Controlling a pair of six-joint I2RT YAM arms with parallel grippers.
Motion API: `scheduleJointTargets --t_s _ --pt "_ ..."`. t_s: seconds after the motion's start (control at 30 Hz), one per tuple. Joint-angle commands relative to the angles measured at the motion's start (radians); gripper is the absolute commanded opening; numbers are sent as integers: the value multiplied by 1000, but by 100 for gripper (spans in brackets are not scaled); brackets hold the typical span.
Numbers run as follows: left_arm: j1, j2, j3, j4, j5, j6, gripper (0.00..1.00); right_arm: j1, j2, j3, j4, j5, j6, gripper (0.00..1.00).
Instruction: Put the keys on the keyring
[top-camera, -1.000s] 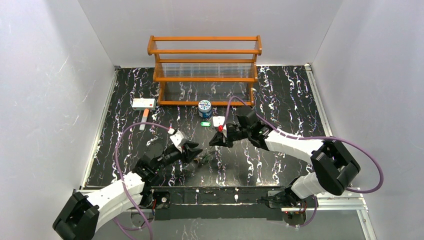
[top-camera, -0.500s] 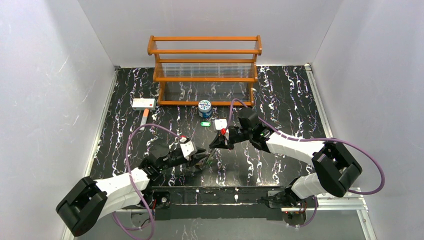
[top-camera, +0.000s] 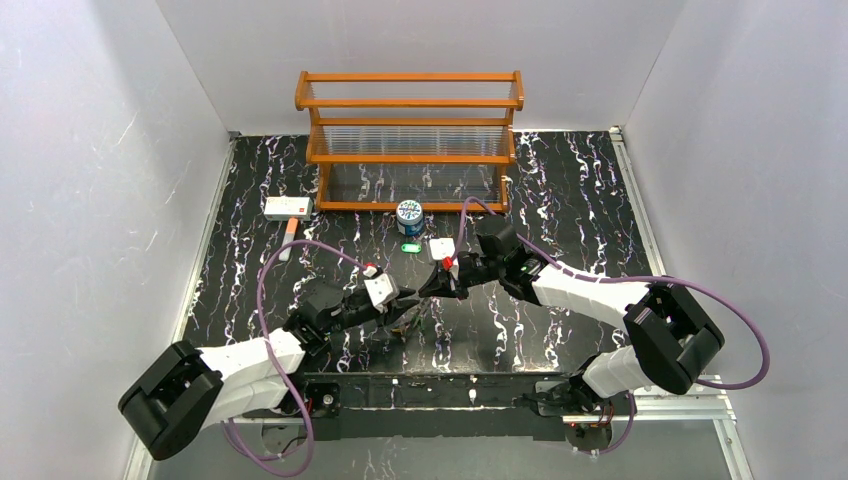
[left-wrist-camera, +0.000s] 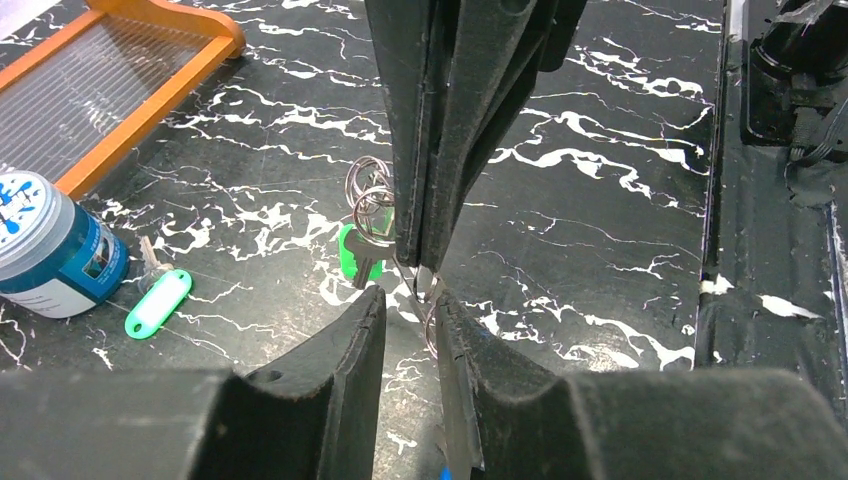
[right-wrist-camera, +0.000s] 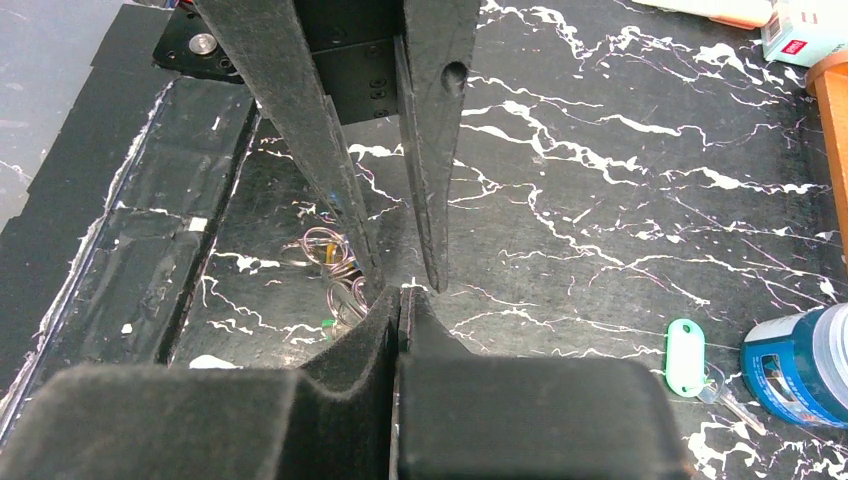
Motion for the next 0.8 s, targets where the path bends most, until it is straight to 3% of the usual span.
scheduleJointTargets --t_s 0.0,0.33,0.53,0.63,0.77 --pt "-4 21 45 35 7 -13 22 -2 -22 17 36 -36 -7 1" --pt "-6 80 83 36 56 -14 5 -2 -16 30 38 -28 7 1" --pt "-7 123 117 38 80 -29 7 -1 -15 34 36 -25 11 1" --pt "-8 121 120 38 78 -29 0 -5 -16 32 35 -15 14 1" --pt "-7 100 109 38 62 -39 0 -11 -18 34 37 16 35 1"
